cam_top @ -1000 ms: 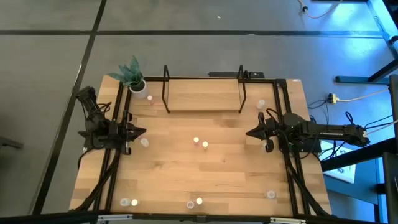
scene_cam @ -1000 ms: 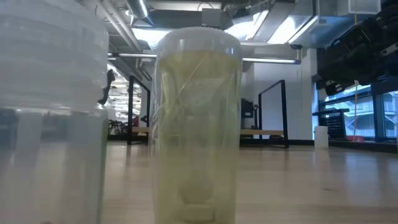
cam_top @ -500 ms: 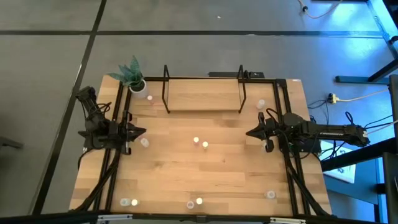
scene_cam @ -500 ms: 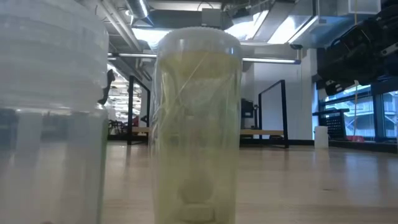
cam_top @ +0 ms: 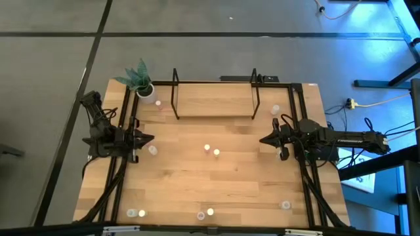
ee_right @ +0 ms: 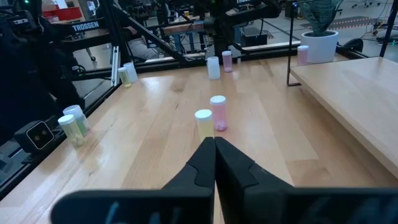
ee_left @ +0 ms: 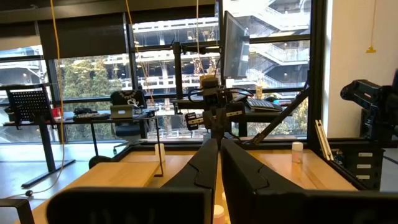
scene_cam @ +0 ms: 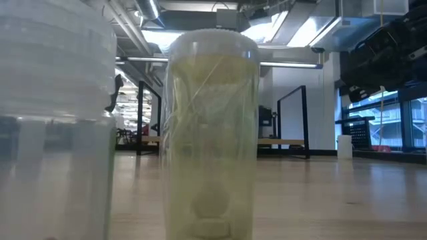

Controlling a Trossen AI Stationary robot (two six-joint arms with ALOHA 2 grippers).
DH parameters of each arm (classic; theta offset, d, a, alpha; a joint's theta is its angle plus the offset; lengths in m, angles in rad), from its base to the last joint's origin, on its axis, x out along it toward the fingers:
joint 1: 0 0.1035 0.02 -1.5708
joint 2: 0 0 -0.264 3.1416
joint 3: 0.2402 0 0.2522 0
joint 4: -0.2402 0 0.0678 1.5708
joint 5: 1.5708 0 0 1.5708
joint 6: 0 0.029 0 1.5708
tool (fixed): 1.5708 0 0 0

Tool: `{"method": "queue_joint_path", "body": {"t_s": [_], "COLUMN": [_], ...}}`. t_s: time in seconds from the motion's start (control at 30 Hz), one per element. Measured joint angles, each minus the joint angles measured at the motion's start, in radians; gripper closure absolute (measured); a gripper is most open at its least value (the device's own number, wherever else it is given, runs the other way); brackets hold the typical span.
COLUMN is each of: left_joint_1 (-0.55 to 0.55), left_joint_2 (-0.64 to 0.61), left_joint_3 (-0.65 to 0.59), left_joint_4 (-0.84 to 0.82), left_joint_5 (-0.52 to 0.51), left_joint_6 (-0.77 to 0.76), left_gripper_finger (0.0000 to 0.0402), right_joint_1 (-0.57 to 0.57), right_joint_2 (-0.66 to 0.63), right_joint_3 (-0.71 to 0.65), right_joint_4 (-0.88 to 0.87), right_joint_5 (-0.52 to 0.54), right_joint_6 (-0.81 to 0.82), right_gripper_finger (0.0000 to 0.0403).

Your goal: Pick and place medicine bottles onto shelf by color

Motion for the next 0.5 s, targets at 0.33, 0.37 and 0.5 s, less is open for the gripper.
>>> {"method": "queue_joint_path", "body": {"t_s": [0.33,0.37,0.5], "left_joint_1": [0.000,0.000,0.000], "left_joint_2": [0.000,0.000,0.000], "left_joint_3": [0.000,0.000,0.000], "left_joint_4": [0.000,0.000,0.000], "left_joint_5": [0.000,0.000,0.000], "left_joint_6": [0.000,0.000,0.000], "left_gripper_finger": [0.0388,0.0388,0.0388], "right_joint_1": [0.000,0.000,0.000], "right_joint_2": [0.000,-0.001,-0.001], "right_joint_3": [0.000,0.000,0.000], "right_joint_4": [0.033,0.049,0.131], "right_joint_5": [-0.025,-0.044,-0.059], "right_joint_6": [-0.014,-0.027,-0.054], "right_gripper_finger": [0.0397,0.0397,0.0397]}}
